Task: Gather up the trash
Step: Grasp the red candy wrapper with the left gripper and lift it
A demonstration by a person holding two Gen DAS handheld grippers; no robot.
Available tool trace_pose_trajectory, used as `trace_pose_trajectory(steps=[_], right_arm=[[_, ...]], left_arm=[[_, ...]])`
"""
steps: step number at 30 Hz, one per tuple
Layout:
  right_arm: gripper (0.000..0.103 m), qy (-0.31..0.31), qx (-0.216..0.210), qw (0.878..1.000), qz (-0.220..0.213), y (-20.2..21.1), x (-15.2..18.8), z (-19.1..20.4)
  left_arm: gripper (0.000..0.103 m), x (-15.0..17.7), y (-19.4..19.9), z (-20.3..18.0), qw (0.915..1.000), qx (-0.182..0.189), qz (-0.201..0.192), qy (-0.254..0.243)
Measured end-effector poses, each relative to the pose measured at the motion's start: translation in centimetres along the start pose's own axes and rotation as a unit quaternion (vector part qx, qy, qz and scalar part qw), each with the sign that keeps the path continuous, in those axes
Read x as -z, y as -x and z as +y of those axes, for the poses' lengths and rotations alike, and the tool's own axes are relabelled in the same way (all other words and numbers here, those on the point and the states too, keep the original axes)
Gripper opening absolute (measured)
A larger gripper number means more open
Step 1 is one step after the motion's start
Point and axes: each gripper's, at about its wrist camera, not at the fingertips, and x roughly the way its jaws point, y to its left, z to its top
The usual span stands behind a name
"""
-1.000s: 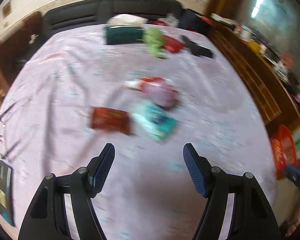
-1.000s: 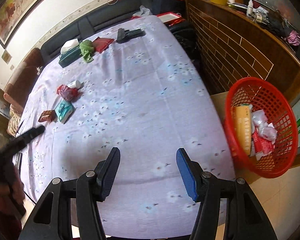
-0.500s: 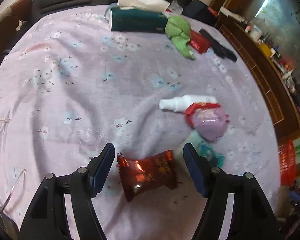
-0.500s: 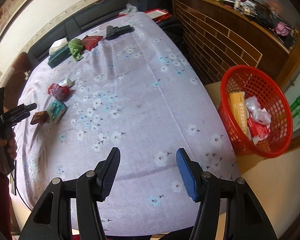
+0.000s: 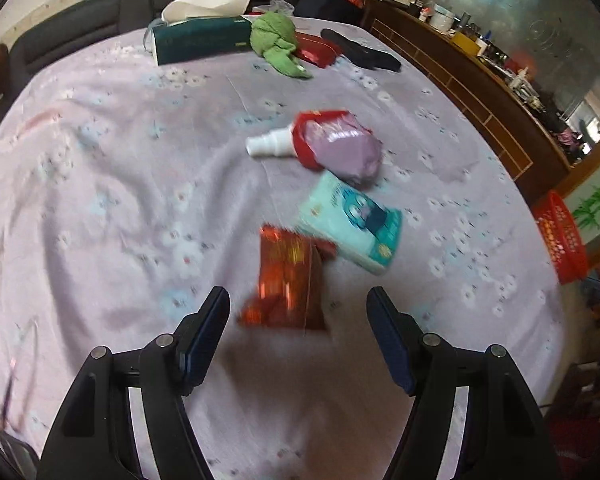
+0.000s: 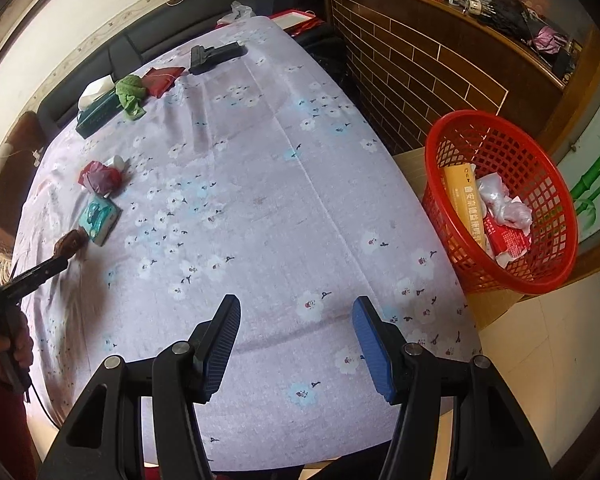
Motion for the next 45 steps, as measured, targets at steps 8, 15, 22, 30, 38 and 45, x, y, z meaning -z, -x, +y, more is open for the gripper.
trace_pose_trajectory(steps=[8, 15, 22, 30, 38, 45], right_arm=[[0.063, 0.032, -0.010, 0.999, 0.001, -0.3, -0.6, 2.5], [0.063, 0.111, -0.046, 0.993, -0.013, -0.1, -2.1, 7.5], [0.070, 0.214, -0.099, 0.972, -0.016, -2.6, -4.5, 16.0], [0.074, 0.312, -0.111, 0.943, 0.025, -10.1, -5.6, 25.1], [0.074, 0.347, -0.082, 0.934, 0.035, -14.9, -7.2, 28.8], [0.041, 0.337, -0.090, 0.936, 0.040, -14.8, -6.3, 28.2]], left_arm=[[0.058, -0.9, -3.0, -1.3, 0.9992, -0.031, 0.025, -0.005], [0.032, 0.5, -1.9, 0.0, 0.9971, -0.064, -0.001, 0.040], [0.032, 3.5, 1.6, 0.7, 0.9933, -0.071, -0.024, 0.088], [0.032, 6.9, 4.2, 0.3, 0.9909, -0.068, -0.026, 0.113], [0.032, 8.5, 5.0, 0.1, 0.9893, -0.071, -0.027, 0.124], [0.032, 8.3, 4.8, -1.2, 0.9896, -0.077, -0.032, 0.117]])
